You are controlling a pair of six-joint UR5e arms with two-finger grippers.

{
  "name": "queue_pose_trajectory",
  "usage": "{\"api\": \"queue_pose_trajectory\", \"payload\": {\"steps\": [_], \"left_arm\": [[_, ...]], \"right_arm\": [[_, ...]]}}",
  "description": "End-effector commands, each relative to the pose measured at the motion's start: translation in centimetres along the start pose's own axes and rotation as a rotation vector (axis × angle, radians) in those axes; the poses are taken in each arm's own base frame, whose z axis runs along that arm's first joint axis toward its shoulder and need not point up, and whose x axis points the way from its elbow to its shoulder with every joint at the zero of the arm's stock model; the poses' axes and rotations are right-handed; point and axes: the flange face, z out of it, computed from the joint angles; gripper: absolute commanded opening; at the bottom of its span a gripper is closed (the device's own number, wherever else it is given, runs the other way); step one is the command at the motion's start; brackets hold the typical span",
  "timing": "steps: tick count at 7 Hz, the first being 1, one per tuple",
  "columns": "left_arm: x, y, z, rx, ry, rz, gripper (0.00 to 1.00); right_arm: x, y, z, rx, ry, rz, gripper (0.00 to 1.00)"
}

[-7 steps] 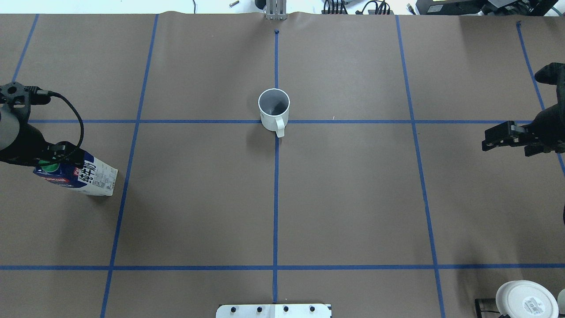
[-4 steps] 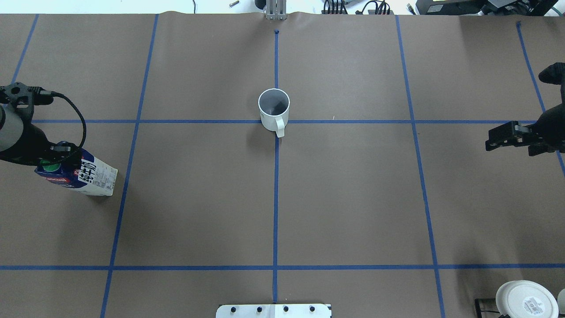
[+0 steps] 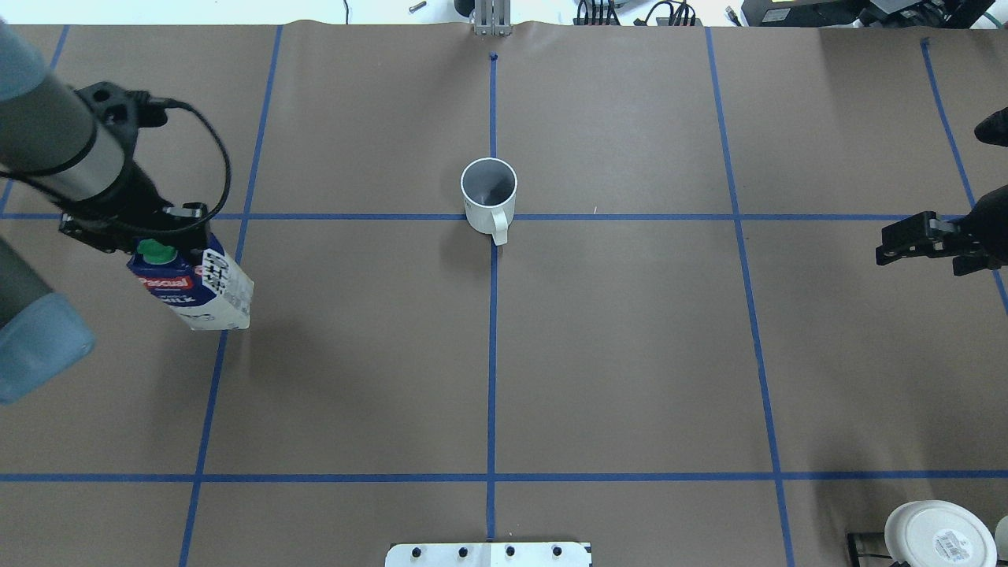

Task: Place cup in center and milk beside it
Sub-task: 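Carry the milk carton with the left gripper beside the mug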

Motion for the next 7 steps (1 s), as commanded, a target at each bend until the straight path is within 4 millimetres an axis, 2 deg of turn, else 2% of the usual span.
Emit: {"api": "queue_pose_trajectory", "payload": {"steps": [1,2,3,4,7], "left_arm": [[8.8,-3.5,-2.7,0.004,0.021,0.011,0.00],[13.5,-5.2,-1.4,0.019,0.070,-0.031,0.00],[19.2,-4.0,0.0,-0.004,0.101,0.019,0.00],[22.0,-5.4,0.1,0.000,0.112,0.030,0.00],[25.2,-4.7,4.0,0.040,0.137,0.081,0.00]], "right_arm": [[0.2,0.0,0.2,-0.003,0.004,0.003,1.00],[0.2,0.0,0.2,-0.002,0.005,0.003,1.00],[0.1,0.0,0.2,-0.002,0.004,0.001,1.00],[-0.1,-0.1,0.2,-0.001,0.002,-0.001,1.00],[-0.3,-0.2,0.0,0.002,-0.002,-0.004,1.00]]}}
